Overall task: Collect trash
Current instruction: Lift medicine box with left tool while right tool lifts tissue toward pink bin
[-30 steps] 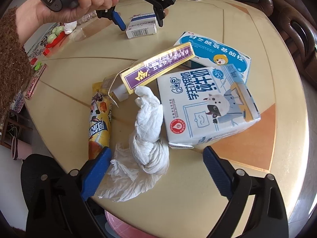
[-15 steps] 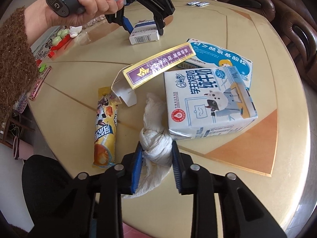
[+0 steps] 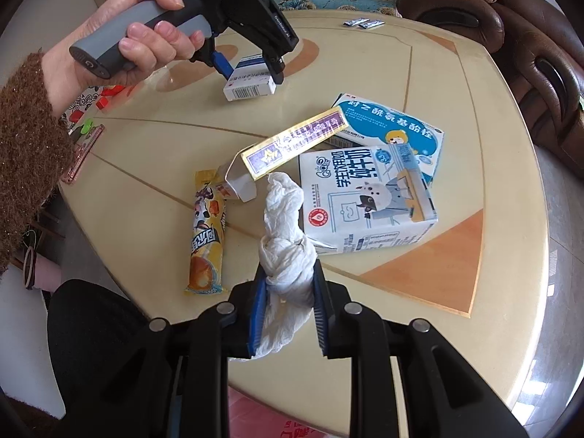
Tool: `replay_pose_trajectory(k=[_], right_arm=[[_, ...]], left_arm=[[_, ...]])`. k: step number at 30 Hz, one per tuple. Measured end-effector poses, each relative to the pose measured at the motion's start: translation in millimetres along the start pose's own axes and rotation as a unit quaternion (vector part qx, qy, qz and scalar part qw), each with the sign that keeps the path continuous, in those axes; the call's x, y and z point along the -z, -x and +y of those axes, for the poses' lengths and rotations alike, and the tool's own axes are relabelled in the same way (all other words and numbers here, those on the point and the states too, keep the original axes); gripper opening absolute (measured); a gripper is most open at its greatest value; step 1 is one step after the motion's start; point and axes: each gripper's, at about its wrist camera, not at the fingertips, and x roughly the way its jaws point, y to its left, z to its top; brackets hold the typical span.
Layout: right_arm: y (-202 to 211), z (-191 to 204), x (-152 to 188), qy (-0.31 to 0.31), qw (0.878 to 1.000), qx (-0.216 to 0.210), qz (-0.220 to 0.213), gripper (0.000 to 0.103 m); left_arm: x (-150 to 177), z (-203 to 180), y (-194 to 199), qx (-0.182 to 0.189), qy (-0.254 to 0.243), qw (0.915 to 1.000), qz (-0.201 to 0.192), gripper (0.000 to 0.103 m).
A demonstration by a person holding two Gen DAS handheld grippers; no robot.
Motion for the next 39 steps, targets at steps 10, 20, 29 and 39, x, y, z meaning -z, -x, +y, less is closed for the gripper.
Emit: replay_pose_trajectory(k=[10, 20, 29, 39], right_arm=[[49, 0, -5, 0.009, 0.998, 0.046, -0.037, 0.023], [84, 21, 10, 0.018, 0.997, 0.065, -0.043, 0.023], [116, 56, 39, 0.04, 0.994, 0.079, -0.058, 0.023], [134, 91, 74, 0.065, 0.993, 0.079, -0.065, 0.023]], left_arm=[[18, -3, 64, -0.011, -0.031, 0.9982, -0.051, 0.066], [132, 7, 117, -0.009, -0.058, 0.9922, -0.11, 0.066], [235, 6, 142, 0.013, -0.1, 0.982, -0.16, 0.066], [321, 4, 136, 0.029, -0.126, 0.9733, -0.19, 0.066]])
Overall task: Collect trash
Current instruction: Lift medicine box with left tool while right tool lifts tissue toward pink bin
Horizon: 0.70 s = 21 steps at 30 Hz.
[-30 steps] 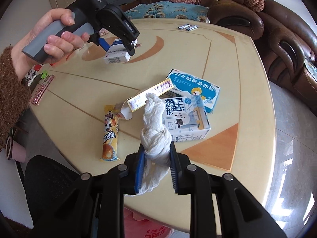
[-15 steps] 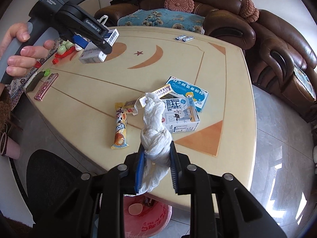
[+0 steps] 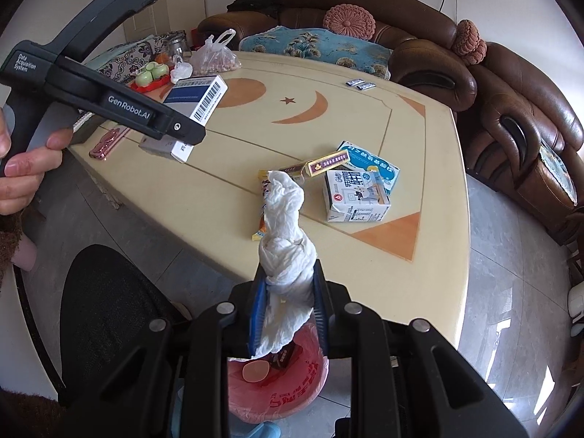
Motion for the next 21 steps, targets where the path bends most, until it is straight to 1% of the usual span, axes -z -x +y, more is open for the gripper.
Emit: replay_pose_trajectory(k=[7, 14, 18, 21], right_arm=[[7, 9, 24, 0.004, 1.0, 0.003, 0.004, 0.023], [-2, 9, 50, -0.015, 1.0, -0.007, 0.021, 0.023], [-11, 8, 63, -0.027, 0.999, -0.012, 0.034, 0.023], [-19, 6, 72, -0.035, 0.998, -0.013, 0.042, 0.023]], left_arm=[[46, -9, 0, 0.008, 0.001, 0.9999, -0.012, 0.066], [86, -24, -14, 0.017, -0.008, 0.9998, -0.009, 0.066], [105, -34, -32, 0.029, -0.009, 0.9995, 0.003, 0.066], [118, -43, -49, 0.035, -0.013, 0.9991, 0.019, 0.066]])
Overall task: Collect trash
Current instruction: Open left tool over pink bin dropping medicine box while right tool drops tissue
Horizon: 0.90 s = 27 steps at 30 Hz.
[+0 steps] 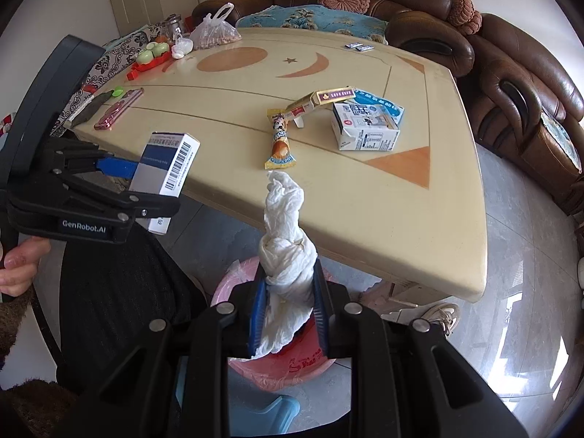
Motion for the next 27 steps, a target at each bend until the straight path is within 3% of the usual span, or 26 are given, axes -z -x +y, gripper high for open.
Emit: replay_pose_trajectory(k=[10, 27], right_arm=[[-28, -7, 20, -0.018, 0.999, -0.004, 0.029, 0.023], [-116, -29, 64, -0.062, 0.991, -0.024, 0.119, 0.023]], left_arm=[[20, -25, -47, 0.023, -0.02, 0.9987, 0.041, 0.066], [50, -61, -135, 0.011, -0.077, 0.9913, 0.106, 0.066]])
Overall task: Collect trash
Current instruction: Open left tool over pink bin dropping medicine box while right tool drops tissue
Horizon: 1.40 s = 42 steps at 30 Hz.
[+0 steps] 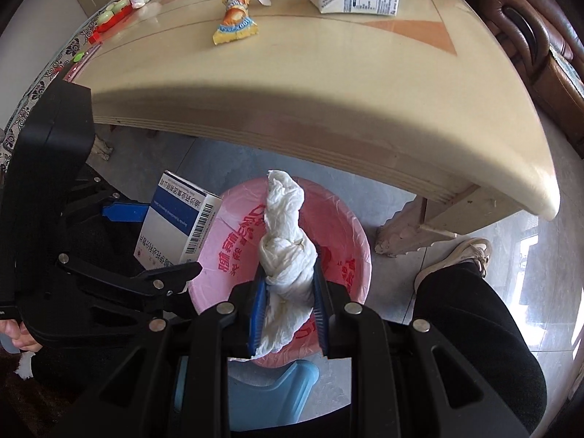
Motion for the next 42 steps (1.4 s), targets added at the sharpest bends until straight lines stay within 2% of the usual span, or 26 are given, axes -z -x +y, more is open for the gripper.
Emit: replay_pose_trajectory(k=[4, 7, 11, 14, 16, 23, 26, 29, 31, 34, 37, 42], right_arm=[[-23, -8, 5, -0.011, 1.0, 0.004, 0.018, 0.023], [-40, -13, 11, -0.017, 0.999, 0.003, 0.028, 0.023], [-62, -17, 12, -0.025, 0.999, 0.002, 0.04, 0.023], [-79, -21, 10, -0.032, 0.998, 0.0, 0.05, 0.023], [-89, -24, 8, -0.035, 0.998, 0.0, 0.057, 0.023], [-123, -30, 5, -0.047, 0.996, -0.005, 0.082, 0.023], [-130, -30, 5, -0.045, 0.995, -0.005, 0.091, 0.023], [-133, -28, 5, -0.045, 0.995, -0.007, 0.093, 0.023], [-134, -30, 5, -0.047, 0.995, -0.004, 0.091, 0.024], [-134, -31, 5, -0.049, 0.995, -0.001, 0.091, 0.031], [-137, -31, 4, -0.05, 0.994, 0.001, 0.094, 0.038], [-139, -30, 3, -0.046, 0.994, 0.005, 0.098, 0.039]], left_arm=[[1, 0, -22, 0.026, 0.013, 0.9994, 0.02, 0.066], [1, 7, -40, 0.06, 0.036, 0.9966, 0.043, 0.066], [3, 14, -61, 0.063, 0.057, 0.9946, 0.06, 0.066], [-1, 17, -76, 0.093, 0.082, 0.989, 0.081, 0.066], [-3, 19, -90, 0.114, 0.091, 0.9833, 0.109, 0.066], [-9, 23, -109, 0.104, 0.106, 0.9809, 0.126, 0.066], [-11, 24, -118, 0.11, 0.115, 0.9777, 0.136, 0.066], [-14, 24, -125, 0.101, 0.114, 0.978, 0.142, 0.066], [-15, 24, -125, 0.113, 0.113, 0.9759, 0.148, 0.067], [-17, 22, -126, 0.103, 0.105, 0.9778, 0.15, 0.072], [-16, 22, -129, 0.093, 0.104, 0.9777, 0.157, 0.073], [-17, 24, -130, 0.074, 0.102, 0.9797, 0.156, 0.073]])
